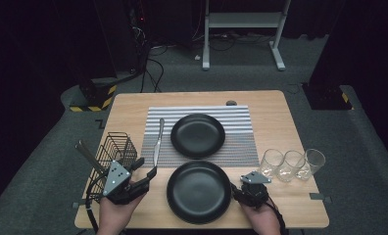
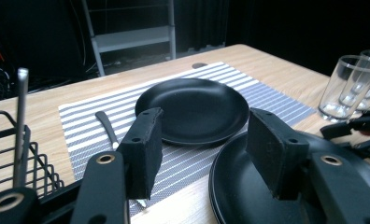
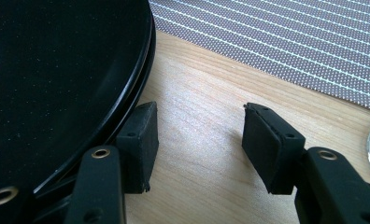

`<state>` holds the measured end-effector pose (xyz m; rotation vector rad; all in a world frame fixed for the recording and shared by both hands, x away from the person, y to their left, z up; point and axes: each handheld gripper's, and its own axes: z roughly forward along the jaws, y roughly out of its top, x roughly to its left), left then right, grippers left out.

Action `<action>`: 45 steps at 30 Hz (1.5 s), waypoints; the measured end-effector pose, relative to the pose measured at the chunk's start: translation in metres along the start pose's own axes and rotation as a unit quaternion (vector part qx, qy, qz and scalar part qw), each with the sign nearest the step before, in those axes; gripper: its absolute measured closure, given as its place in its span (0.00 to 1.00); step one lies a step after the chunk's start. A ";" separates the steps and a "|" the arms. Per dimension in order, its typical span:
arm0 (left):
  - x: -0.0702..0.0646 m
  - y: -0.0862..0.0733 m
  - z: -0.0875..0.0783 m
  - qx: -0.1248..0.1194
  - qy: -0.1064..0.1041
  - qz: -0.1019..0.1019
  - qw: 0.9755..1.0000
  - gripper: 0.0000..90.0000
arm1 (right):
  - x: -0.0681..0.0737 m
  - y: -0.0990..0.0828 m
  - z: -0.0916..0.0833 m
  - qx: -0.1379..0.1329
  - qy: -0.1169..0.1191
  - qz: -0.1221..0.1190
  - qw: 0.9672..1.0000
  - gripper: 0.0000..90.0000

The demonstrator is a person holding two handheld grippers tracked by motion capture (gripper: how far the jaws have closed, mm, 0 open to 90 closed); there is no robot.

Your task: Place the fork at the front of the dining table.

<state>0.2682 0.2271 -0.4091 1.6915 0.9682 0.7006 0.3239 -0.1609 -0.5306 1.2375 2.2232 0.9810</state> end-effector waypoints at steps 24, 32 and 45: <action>0.041 0.006 -0.030 -0.013 0.066 -0.045 0.997 0.64 | 0.000 0.000 0.000 0.000 0.000 0.000 1.000 0.50; 0.048 0.006 -0.034 -0.010 0.084 -0.047 0.995 0.70 | 0.000 0.000 0.000 0.000 0.000 0.001 1.000 0.50; 0.053 0.020 -0.032 0.014 0.099 -0.036 0.994 0.54 | 0.000 0.000 0.000 0.000 0.000 0.000 1.000 0.50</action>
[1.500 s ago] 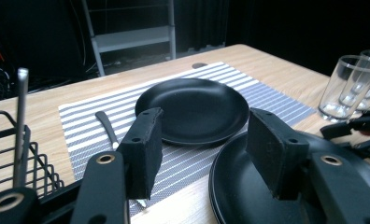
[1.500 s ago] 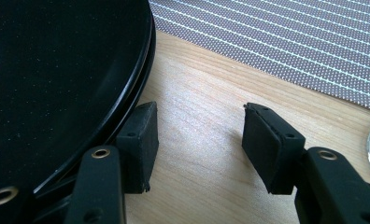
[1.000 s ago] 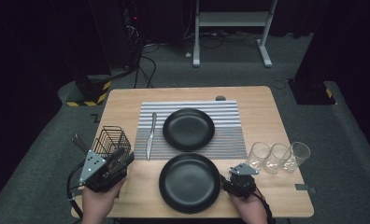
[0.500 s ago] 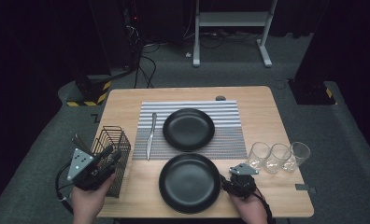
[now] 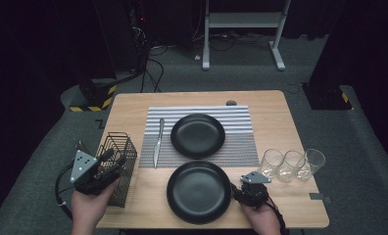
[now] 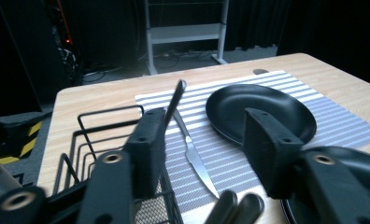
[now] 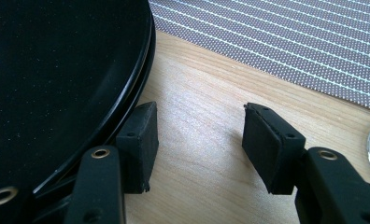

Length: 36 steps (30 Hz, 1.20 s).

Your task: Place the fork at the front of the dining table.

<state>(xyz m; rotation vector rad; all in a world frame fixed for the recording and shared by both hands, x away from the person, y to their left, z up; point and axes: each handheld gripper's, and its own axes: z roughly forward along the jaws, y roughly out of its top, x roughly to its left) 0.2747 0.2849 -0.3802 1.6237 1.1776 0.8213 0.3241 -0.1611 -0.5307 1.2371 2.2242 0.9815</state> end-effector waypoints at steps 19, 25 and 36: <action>0.006 0.020 0.018 -0.009 0.023 -0.027 0.999 0.46 | 0.000 0.000 0.000 0.000 0.001 0.000 1.000 0.50; 0.007 0.023 0.027 0.008 0.024 -0.030 0.999 0.46 | 0.000 0.000 0.000 0.000 0.002 0.001 1.000 0.50; 0.001 0.033 0.043 0.030 0.021 -0.026 0.999 0.46 | -0.001 0.000 0.000 -0.001 0.006 0.002 1.000 0.51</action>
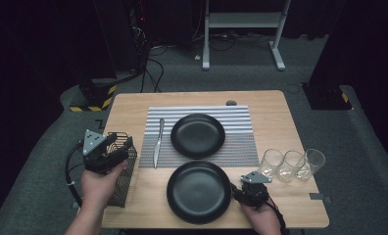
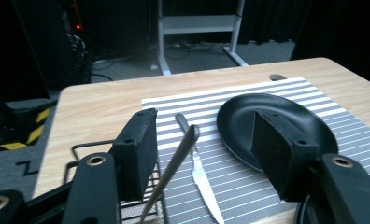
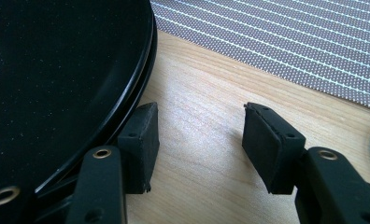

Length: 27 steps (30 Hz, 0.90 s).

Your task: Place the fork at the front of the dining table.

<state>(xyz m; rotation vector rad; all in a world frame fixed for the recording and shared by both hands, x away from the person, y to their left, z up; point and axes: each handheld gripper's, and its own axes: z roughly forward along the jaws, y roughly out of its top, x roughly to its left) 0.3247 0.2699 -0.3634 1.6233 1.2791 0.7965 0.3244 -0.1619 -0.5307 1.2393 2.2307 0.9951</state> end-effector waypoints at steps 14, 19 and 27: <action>-0.003 0.007 0.020 0.020 0.009 0.008 1.000 0.46 | 0.000 0.000 0.000 0.000 -0.001 -0.001 1.000 0.51; 0.004 0.004 0.028 0.032 0.020 -0.005 0.999 0.49 | 0.000 0.000 0.000 0.000 -0.002 -0.001 1.000 0.51; 0.007 0.001 0.035 0.052 0.021 0.010 0.998 0.51 | 0.000 0.000 0.000 0.000 -0.003 -0.001 1.000 0.51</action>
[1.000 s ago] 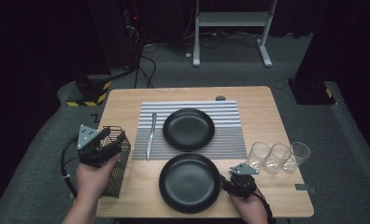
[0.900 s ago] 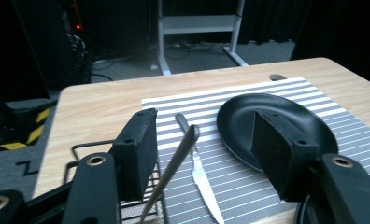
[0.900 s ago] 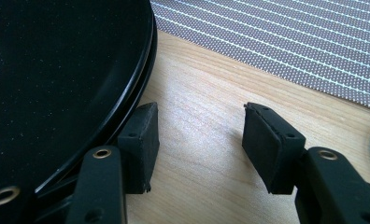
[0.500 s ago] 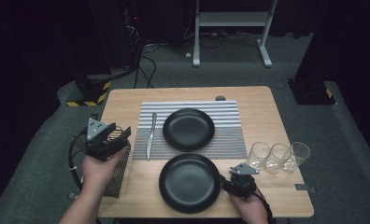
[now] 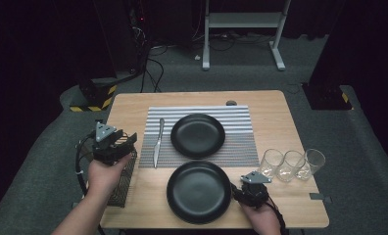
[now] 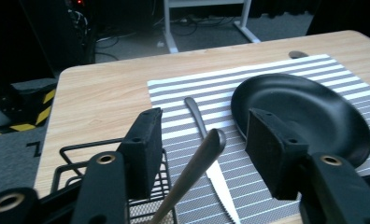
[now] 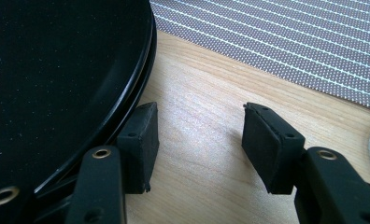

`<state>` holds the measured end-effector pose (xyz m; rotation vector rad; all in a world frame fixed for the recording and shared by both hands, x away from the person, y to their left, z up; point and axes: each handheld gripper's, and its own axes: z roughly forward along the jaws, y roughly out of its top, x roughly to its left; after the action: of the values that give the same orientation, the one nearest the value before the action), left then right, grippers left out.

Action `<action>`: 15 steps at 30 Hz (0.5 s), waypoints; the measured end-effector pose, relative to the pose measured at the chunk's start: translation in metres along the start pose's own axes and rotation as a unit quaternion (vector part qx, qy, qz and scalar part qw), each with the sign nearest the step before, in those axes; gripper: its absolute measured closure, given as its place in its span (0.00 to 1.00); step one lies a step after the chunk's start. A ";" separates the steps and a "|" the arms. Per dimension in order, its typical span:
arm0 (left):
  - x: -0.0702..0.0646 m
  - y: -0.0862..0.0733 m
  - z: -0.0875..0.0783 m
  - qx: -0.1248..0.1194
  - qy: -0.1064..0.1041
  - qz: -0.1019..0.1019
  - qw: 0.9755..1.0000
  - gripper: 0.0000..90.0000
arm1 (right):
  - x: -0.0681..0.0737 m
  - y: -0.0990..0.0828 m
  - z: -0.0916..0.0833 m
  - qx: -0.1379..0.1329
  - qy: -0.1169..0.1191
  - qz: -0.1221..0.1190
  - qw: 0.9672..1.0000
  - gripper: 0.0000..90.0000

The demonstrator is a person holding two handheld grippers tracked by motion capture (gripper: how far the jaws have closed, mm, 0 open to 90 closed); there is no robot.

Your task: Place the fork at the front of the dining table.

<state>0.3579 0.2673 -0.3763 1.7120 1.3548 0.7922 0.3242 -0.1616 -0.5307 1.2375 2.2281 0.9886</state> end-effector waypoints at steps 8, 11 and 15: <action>0.000 -0.002 0.002 0.011 0.003 0.006 1.000 0.68 | 0.000 0.000 0.000 0.000 0.001 0.001 1.000 0.51; 0.001 -0.003 0.002 0.014 0.003 0.005 1.000 0.74 | 0.000 0.000 0.000 0.000 0.001 0.001 1.000 0.51; 0.001 -0.003 0.003 0.020 -0.003 0.010 1.000 0.79 | 0.000 0.000 0.000 0.000 0.001 0.001 1.000 0.51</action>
<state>0.3596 0.2683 -0.3803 1.7606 1.3606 0.7756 0.3242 -0.1617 -0.5306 1.2397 2.2286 0.9909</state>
